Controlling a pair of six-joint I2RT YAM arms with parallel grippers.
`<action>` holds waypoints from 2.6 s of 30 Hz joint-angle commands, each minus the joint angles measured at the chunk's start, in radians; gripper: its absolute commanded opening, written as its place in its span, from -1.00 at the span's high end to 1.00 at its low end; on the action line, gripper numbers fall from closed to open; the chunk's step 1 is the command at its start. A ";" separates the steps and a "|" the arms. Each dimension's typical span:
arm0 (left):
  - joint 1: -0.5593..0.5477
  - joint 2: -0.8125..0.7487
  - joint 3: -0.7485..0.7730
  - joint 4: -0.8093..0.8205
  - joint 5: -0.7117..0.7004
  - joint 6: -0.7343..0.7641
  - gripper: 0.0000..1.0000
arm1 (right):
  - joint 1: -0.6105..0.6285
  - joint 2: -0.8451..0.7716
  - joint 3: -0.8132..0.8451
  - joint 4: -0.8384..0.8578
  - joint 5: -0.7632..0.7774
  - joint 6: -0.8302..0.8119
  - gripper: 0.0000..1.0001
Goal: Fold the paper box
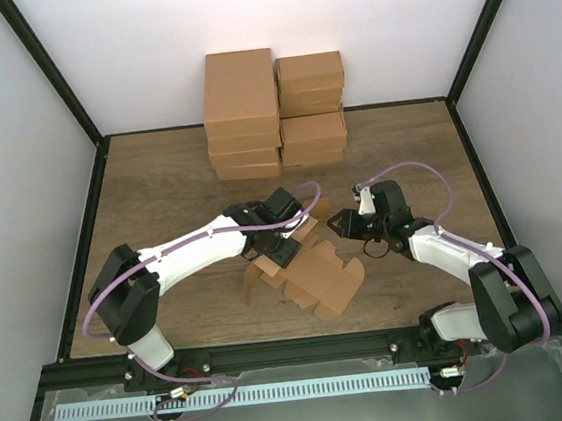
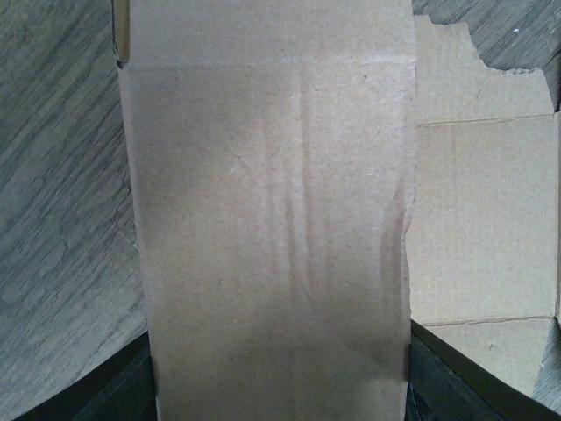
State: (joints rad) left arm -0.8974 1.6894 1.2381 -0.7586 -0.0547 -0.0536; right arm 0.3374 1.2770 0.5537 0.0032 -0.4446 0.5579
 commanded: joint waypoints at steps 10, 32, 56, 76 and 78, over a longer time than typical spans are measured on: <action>-0.007 0.006 0.008 0.007 0.003 0.000 -0.28 | 0.020 0.183 -0.042 0.209 -0.023 0.009 0.94; -0.008 -0.034 -0.003 0.030 -0.002 -0.008 -0.27 | 0.025 0.325 -0.004 0.262 0.047 0.009 0.99; -0.007 -0.077 -0.025 0.060 0.001 -0.012 -0.25 | 0.062 0.386 0.044 0.356 -0.152 -0.074 0.99; -0.007 -0.053 -0.023 0.060 0.000 -0.021 -0.25 | 0.085 0.364 0.021 0.406 -0.289 -0.121 0.98; -0.009 -0.054 -0.030 0.067 0.002 -0.026 -0.25 | 0.093 0.376 0.021 0.412 -0.301 -0.121 0.98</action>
State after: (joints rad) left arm -0.8974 1.6333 1.2175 -0.7261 -0.0673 -0.0715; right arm 0.4080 1.6424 0.5617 0.3832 -0.7101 0.4599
